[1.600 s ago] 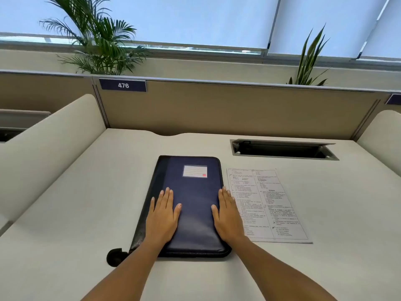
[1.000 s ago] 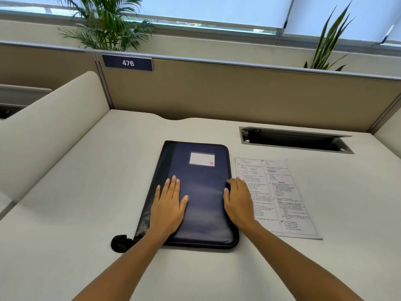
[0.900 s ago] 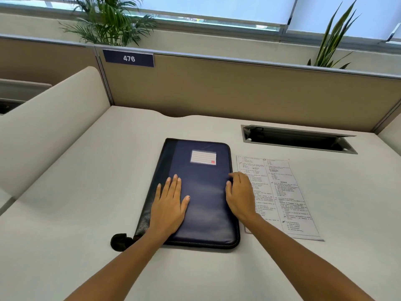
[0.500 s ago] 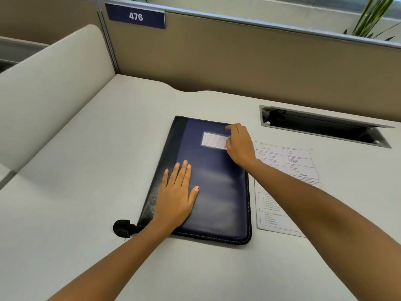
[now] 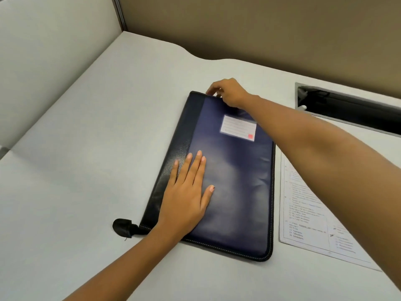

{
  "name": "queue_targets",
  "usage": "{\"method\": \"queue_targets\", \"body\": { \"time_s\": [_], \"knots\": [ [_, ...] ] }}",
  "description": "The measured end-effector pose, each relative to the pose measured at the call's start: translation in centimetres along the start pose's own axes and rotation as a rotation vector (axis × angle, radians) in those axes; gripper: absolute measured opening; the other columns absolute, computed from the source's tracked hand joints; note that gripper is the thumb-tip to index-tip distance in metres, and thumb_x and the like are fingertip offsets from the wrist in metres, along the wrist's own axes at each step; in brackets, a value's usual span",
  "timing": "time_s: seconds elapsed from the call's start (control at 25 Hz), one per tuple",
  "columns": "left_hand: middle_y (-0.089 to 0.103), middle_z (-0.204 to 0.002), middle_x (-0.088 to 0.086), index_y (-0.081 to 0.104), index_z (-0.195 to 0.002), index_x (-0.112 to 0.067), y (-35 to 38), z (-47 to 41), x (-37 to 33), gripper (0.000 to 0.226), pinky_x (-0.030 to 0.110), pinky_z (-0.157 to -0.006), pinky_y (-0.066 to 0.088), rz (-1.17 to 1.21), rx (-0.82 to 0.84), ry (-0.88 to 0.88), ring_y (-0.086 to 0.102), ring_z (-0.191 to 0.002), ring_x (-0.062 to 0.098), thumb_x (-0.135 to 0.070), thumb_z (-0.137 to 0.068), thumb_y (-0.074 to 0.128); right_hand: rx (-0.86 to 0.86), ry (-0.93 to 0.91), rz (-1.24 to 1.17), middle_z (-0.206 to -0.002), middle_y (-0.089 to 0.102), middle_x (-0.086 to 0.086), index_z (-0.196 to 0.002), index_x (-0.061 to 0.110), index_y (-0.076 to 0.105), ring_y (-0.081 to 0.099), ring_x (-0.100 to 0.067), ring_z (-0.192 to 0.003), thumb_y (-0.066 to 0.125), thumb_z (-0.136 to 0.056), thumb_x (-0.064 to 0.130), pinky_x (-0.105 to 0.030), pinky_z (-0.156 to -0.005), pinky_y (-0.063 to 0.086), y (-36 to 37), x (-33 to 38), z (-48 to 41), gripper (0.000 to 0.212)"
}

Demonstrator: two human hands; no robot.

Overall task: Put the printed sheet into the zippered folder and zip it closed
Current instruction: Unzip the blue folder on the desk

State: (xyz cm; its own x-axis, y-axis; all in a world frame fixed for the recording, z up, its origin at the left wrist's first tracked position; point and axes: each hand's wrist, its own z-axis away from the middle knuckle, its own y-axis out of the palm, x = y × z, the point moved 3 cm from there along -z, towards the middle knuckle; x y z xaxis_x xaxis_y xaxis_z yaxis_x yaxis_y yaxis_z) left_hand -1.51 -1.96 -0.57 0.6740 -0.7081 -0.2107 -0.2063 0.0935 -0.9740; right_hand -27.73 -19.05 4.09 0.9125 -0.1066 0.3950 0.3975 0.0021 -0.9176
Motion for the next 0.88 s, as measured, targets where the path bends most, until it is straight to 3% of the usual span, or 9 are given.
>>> {"method": "queue_targets", "body": {
  "time_s": [0.08,0.2,0.48,0.64,0.76,0.88],
  "knots": [
    [0.009,-0.160,0.002,0.010,-0.151,-0.013,0.0,0.0,0.0,0.065,0.044,-0.120,0.010,-0.004,0.008,0.003,0.003,-0.147,0.020,-0.050,-0.097,0.015,0.081,-0.043,0.003,-0.118,0.066,-0.008,-0.115,0.011,0.067,0.056,-0.014,-0.089,0.040,-0.088,-0.012,-0.016,-0.076,0.040,-0.1,0.6,-1.8,0.044],
    [0.008,-0.160,0.002,0.009,-0.151,-0.013,0.0,-0.1,0.0,0.065,0.044,-0.120,0.010,-0.008,0.018,0.003,0.003,-0.147,0.019,-0.051,-0.097,0.014,0.166,-0.086,-0.020,-0.116,0.066,-0.002,-0.112,0.019,0.068,0.058,-0.015,-0.084,0.043,-0.084,-0.014,-0.024,-0.076,0.043,0.0,1.4,-3.4,0.050],
    [0.007,-0.160,0.001,0.008,-0.151,-0.013,0.0,-0.1,0.0,0.065,0.044,-0.120,0.011,-0.004,0.030,-0.004,0.002,-0.147,0.018,-0.051,-0.098,0.012,0.124,-0.115,-0.048,-0.111,0.067,-0.004,-0.106,0.018,0.071,0.057,-0.015,-0.083,0.055,-0.082,-0.008,-0.034,-0.087,0.053,1.0,1.6,-5.0,0.038],
    [0.006,-0.160,0.001,0.007,-0.151,-0.014,0.1,-0.2,0.0,0.065,0.044,-0.120,0.011,-0.002,0.031,-0.008,0.001,-0.147,0.017,-0.050,-0.098,0.013,0.198,-0.205,-0.029,-0.116,0.060,-0.002,-0.108,0.026,0.070,0.053,-0.015,-0.087,0.051,-0.083,-0.011,-0.023,-0.081,0.046,1.4,2.5,-5.3,0.049],
    [0.008,-0.160,0.000,0.009,-0.151,-0.015,0.0,-0.1,0.0,0.064,0.043,-0.120,0.012,0.005,0.026,-0.015,0.002,-0.147,0.016,-0.050,-0.098,0.014,0.127,-0.220,0.058,-0.108,0.066,-0.008,-0.096,0.017,0.075,0.059,-0.019,-0.082,0.059,-0.082,-0.004,-0.029,-0.082,0.049,1.4,2.9,-5.8,0.030],
    [0.008,-0.160,-0.002,0.009,-0.151,-0.016,0.0,-0.1,0.1,0.064,0.042,-0.120,0.011,0.011,0.018,-0.025,0.002,-0.147,0.014,-0.051,-0.098,0.016,0.067,-0.270,0.120,-0.097,0.071,-0.013,-0.092,0.005,0.074,0.064,-0.027,-0.086,0.061,-0.082,-0.001,-0.026,-0.078,0.047,1.0,2.7,-5.2,0.017]
  ]
}}
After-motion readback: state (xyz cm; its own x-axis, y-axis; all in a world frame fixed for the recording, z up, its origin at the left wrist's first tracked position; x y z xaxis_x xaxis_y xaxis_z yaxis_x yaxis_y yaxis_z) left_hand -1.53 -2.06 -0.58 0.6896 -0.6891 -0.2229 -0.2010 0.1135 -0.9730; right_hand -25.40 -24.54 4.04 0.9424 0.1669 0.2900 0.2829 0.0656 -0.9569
